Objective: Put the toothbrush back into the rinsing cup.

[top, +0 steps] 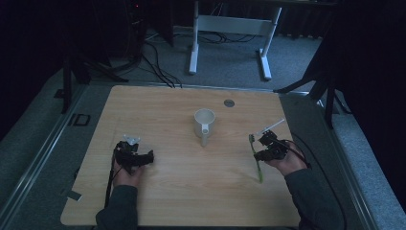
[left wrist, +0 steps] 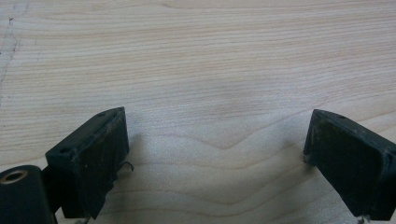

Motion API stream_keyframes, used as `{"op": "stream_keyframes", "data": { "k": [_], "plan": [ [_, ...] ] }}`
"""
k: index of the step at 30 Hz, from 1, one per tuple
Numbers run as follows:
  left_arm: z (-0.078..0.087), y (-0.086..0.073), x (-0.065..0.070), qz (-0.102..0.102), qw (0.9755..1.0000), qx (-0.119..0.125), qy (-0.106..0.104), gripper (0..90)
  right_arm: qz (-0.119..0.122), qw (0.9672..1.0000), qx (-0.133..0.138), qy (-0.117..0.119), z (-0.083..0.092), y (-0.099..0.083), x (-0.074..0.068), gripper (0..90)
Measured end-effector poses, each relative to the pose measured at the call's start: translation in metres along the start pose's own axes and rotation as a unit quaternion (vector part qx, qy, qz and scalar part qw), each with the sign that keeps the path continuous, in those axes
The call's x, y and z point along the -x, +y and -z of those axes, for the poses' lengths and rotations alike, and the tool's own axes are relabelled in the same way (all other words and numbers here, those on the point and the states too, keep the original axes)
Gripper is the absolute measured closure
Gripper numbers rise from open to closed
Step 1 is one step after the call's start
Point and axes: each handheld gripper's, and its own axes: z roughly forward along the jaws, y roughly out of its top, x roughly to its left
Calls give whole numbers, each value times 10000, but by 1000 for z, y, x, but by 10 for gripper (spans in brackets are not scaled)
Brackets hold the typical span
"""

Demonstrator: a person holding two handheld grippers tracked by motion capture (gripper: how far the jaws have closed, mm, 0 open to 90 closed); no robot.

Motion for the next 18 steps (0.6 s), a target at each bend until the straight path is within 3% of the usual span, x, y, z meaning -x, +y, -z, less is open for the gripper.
{"op": "stream_keyframes", "data": {
  "k": [18],
  "plan": [
    [0, 0, 0, -3, 10000, 0, -1, 70, 2, 9995, 302, 13, 13, 6, -3, 810]
  ]
}}
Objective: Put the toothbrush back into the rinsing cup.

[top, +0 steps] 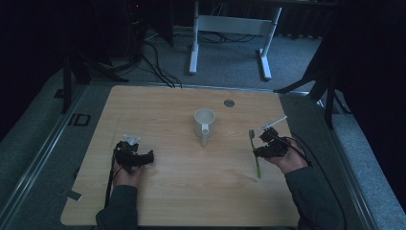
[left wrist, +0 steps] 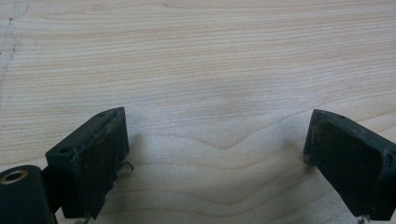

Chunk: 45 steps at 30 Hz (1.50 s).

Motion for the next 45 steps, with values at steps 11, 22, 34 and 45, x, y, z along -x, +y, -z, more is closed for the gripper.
{"op": "stream_keyframes", "data": {
  "k": [11, 22, 34, 45],
  "plan": [
    [0, 0, 0, 13, 10000, 8, 0, 69, -60, 9997, 237, 81, 5, 6, -1, 809],
    [0, 0, 0, 4, 10000, 6, -1, 70, -140, 9986, 489, 138, 7, 11, -1, 809],
    [0, 0, 0, 5, 10000, 4, 2, 69, -222, 9970, 721, 170, 8, 16, -3, 809],
    [0, 0, 0, -8, 10000, 0, 3, 70, -259, 9954, 902, 177, 8, 21, -5, 809]
  ]
}}
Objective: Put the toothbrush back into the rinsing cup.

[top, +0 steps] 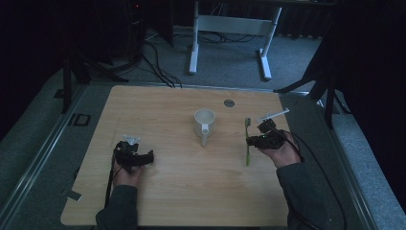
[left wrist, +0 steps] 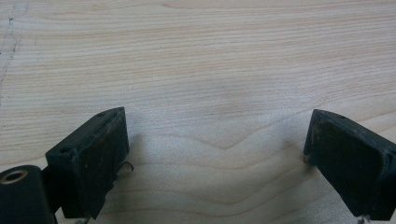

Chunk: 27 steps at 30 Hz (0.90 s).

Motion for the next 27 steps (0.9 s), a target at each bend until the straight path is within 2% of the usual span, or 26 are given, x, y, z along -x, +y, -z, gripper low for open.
{"op": "stream_keyframes", "data": {
  "k": [27],
  "plan": [
    [0, 0, 0, 14, 10000, 4, -1, 70, -130, 9993, 341, 74, -5, 11, -3, 809]
  ]
}}
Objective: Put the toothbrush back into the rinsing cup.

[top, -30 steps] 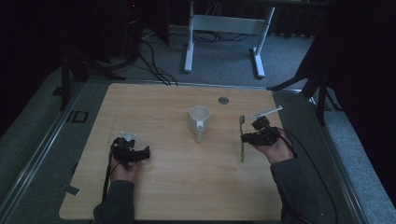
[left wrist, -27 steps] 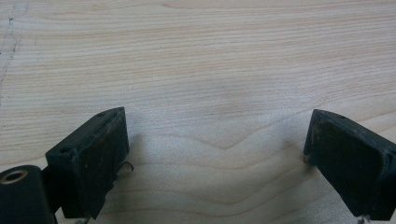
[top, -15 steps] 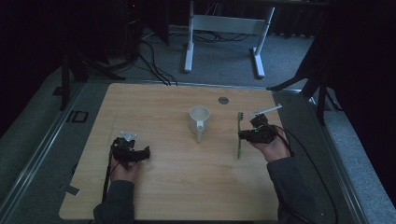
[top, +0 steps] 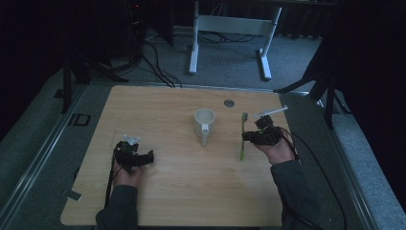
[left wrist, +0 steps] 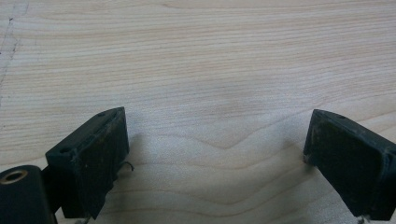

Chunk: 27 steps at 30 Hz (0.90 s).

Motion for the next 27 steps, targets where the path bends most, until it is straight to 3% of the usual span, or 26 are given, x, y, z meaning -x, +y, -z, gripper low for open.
{"op": "stream_keyframes", "data": {
  "k": [27],
  "plan": [
    [0, 0, 0, 0, 10000, 1, 0, 70, -122, 9992, 368, -14, -1, 6, 3, 809]
  ]
}}
